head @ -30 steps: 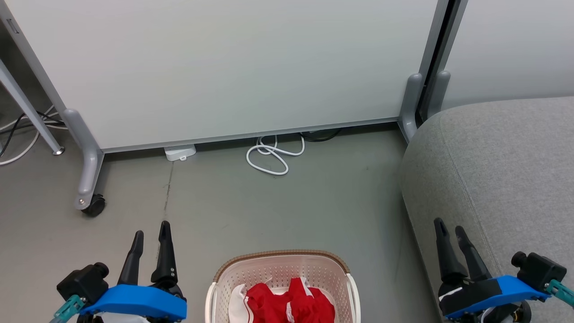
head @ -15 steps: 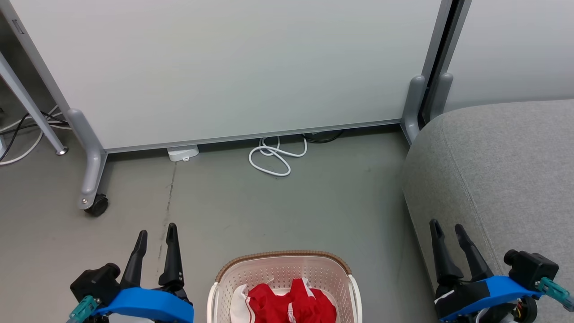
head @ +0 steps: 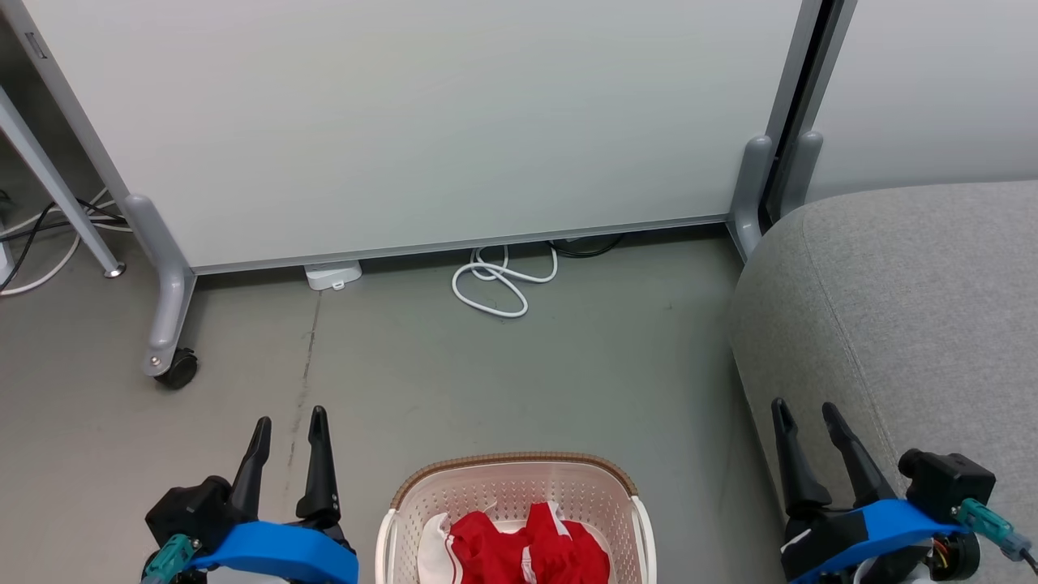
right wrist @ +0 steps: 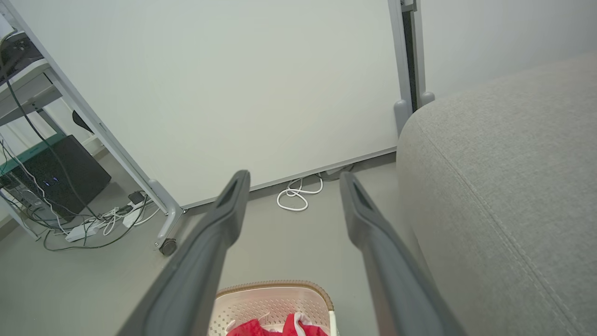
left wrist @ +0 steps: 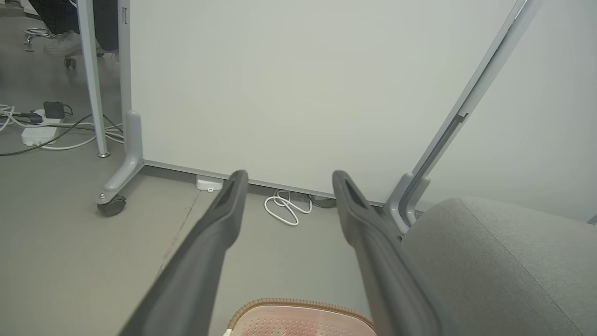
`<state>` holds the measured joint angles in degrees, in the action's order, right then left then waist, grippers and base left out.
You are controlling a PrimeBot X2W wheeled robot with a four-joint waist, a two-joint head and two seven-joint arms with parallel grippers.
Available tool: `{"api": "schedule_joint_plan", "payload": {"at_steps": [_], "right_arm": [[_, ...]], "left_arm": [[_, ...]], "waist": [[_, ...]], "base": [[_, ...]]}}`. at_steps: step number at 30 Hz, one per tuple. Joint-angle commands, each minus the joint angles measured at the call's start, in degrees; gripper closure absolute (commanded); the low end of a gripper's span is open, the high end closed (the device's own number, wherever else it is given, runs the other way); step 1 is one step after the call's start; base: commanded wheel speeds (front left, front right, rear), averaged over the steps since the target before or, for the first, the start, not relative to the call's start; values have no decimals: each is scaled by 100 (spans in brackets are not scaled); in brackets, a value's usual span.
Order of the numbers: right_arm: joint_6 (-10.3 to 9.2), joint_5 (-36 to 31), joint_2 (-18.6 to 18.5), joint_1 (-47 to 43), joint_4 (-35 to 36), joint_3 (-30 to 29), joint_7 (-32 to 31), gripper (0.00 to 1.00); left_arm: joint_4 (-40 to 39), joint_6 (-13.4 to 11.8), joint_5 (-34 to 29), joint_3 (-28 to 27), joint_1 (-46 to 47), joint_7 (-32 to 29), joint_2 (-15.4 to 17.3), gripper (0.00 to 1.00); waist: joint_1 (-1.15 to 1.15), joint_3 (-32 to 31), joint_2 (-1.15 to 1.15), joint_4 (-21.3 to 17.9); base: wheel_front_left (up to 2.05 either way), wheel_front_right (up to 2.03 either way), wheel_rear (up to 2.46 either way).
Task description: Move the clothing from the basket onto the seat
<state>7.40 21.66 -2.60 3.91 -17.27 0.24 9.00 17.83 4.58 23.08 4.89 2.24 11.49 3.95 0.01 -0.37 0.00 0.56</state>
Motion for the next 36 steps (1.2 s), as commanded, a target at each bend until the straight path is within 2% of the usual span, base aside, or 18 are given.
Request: {"api": "schedule_joint_plan", "payload": {"at_steps": [1, 14, 36], "right_arm": [[12, -145, -36, 93, 13, 7, 60, 0], [13, -830, -38, 73, -2, -62, 168, 0], [15, -1470, -42, 73, -83, -84, 190, 0]], "left_arm": [[8, -19, -108, -3, 105, 48, 8, 0], [169, -48, -567, 60, 136, 200, -5, 0], [411, -102, -990, 92, 223, 380, -3, 0]], "waist": [[0, 2, 0, -2], [-1, 11, 0, 2], [-1, -11, 0, 2]], "base": [[0, 0, 0], [0, 0, 0], [0, 0, 0]]}}
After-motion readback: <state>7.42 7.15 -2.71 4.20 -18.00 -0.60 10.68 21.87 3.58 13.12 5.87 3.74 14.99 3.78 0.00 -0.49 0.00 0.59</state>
